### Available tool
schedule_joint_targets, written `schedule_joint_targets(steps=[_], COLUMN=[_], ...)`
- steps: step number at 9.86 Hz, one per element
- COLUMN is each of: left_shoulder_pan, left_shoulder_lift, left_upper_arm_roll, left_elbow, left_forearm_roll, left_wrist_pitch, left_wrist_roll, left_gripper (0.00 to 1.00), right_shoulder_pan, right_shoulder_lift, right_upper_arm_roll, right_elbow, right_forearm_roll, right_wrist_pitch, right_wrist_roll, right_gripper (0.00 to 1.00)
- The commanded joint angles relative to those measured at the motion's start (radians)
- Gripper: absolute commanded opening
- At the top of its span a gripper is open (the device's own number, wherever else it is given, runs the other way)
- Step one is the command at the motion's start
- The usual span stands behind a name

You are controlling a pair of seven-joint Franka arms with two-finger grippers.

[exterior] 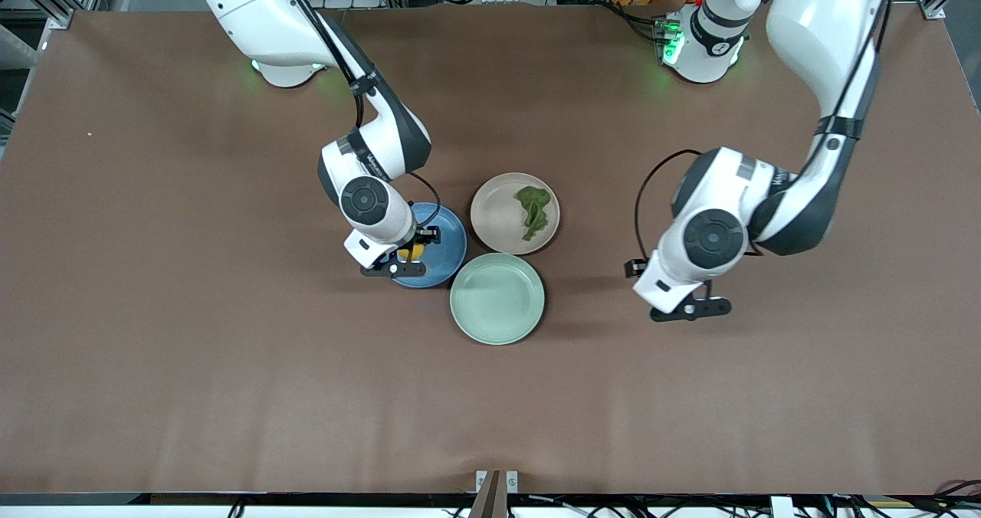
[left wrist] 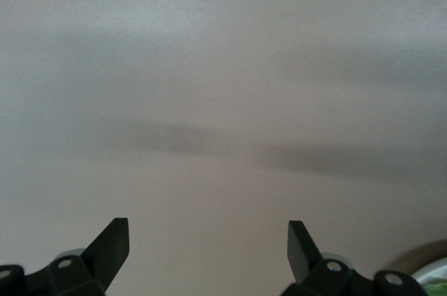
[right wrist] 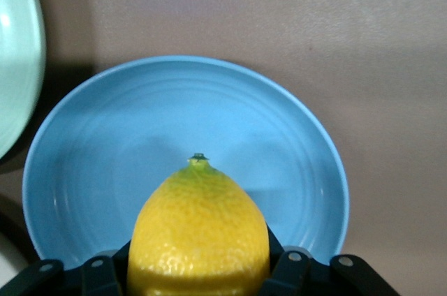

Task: Place lemon and lettuce in plates
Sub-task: 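Lower the lemon onto the blue plate while the left gripper withdraws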

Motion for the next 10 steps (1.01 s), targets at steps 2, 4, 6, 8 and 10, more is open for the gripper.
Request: schedule_joint_targets(steps=[2,4,6,8,10], left_shoulder_pan=[0.045,0.009,-0.019,-0.063,-0.09], left_shoulder_lift=[-0.164,-0.275,-0.413,-0.52,-0.606], left_upper_arm_roll=[0.06,0.143,0.209,0.253,0.299], left_elbow=[-0.189,-0.324,-0.454,-0.519,-0.506], left_forearm_roll=[-0.033,-0.115,-0.209,-0.218,-0.241], left_wrist_pitch=[0.042,0.096,0.147,0.147,0.144], left_wrist_roll=[0.192,0.281,0.326,0.344,0.343], left_gripper=[1.0,1.0,1.0,1.0,1.0], right_shoulder_pan=[0.022,0.028,0.033,0.031,0.031], right_shoulder_lift=[0.036,0.05,0.055,0.053,0.055], right_upper_arm_roll=[-0.005,-0.007,-0.007,-0.007,-0.007], right_elbow=[0.004,0.004,0.004,0.004,0.004], right_forearm_roll=[0.012,0.012,0.01,0.01,0.01], right_wrist_pitch=[0.054,0.076,0.078,0.076,0.075], right_wrist_roll=[0.017,0.017,0.015,0.015,0.015], right_gripper=[0.38,0.45,0.53,0.7,0.93])
